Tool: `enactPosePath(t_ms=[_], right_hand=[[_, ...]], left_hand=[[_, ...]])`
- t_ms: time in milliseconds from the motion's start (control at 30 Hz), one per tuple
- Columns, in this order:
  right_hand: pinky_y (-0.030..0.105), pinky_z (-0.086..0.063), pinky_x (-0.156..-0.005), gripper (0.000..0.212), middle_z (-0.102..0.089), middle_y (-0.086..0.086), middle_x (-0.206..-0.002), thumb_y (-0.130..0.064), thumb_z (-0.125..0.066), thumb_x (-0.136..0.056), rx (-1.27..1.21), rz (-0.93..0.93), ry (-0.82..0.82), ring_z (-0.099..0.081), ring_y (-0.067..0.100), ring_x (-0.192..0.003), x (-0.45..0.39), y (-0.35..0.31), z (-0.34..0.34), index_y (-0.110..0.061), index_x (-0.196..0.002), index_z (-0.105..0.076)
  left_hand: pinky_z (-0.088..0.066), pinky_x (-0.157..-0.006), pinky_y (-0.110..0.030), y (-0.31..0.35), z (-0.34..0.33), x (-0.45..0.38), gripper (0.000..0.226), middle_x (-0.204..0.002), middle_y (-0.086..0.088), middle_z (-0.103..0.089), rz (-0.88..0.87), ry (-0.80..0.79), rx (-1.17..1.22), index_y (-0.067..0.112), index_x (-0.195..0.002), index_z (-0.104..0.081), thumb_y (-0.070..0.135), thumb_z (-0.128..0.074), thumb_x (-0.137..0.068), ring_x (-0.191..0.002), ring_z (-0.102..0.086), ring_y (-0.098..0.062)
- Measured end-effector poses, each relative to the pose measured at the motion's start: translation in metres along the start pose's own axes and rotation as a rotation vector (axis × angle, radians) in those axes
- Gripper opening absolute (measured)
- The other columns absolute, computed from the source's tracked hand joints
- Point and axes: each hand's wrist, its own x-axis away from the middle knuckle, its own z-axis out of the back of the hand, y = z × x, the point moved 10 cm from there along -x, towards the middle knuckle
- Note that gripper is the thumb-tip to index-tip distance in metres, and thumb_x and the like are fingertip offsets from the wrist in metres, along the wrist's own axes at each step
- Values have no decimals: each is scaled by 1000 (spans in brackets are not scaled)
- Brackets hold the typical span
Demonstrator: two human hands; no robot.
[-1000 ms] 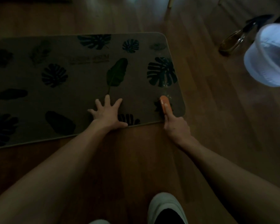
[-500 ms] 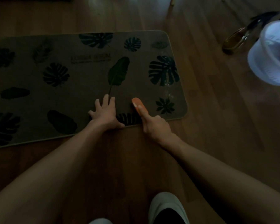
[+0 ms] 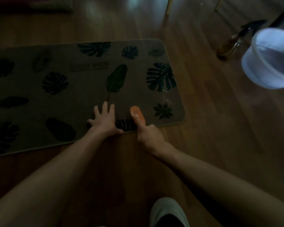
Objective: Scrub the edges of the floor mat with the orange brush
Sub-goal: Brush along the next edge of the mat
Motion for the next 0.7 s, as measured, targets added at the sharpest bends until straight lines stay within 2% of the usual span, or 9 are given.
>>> enactPosePath(t_ms=[100,267,467,600,700], right_hand=[[34,-42,-66,63,-52,12,-86,-31,-37,-105,55,68,-10,-52,26,-68,-4,-13,-4,-42,-157,-3],[38,-50,-64,63,-59,13,-88,-32,-36,-105,191,-24,50,-59,28,-68,-1,44,34,-45,-156,-1],[40,-53,-64,60,-56,12,-80,-35,-33,-107,133,-75,110,-57,29,-65,3,60,35,-42,-157,-1],[43,-57,-69,61,-59,14,-84,-35,-32,-106,107,-230,146,-61,30,-67,16,112,54,-49,-154,4],[37,-48,-67,60,-57,17,-85,-35,-29,-106,124,-349,196,-56,30,-65,28,145,79,-49,-155,2]], left_hand=[[-15,-111,-75,-2,-2,-1,120,-164,3,16,10,-1,4,34,-157,0,44,-84,-73,-149,14,-37],[-16,-106,-79,-6,-5,1,118,-163,5,23,27,-44,45,39,-156,5,42,-82,-76,-149,20,-35],[-18,-105,-80,-12,-7,3,115,-161,5,28,26,-65,47,44,-155,6,43,-80,-79,-148,21,-36],[-18,-105,-80,-14,-6,2,115,-161,5,29,20,-73,38,44,-155,7,42,-79,-79,-148,22,-36],[-18,-104,-80,-14,-7,0,115,-161,5,30,26,-75,31,43,-155,8,42,-79,-80,-148,22,-37]])
